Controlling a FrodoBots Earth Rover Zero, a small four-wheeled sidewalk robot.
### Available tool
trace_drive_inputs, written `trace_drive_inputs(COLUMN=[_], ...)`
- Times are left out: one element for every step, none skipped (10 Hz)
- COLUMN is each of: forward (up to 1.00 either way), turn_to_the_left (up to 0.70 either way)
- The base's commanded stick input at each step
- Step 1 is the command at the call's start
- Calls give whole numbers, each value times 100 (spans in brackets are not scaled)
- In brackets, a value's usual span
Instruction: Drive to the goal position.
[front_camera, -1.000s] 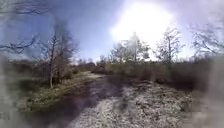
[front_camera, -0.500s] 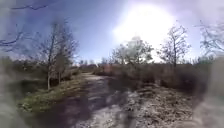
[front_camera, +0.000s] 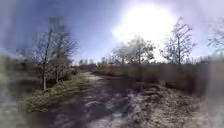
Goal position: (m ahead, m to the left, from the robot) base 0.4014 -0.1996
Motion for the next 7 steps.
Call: trace_drive_inputs(forward=[11, 1, 0, 0, 0, 0, 0], turn_to_the_left=[-1, 0, 0, 0, 0, 0, 0])
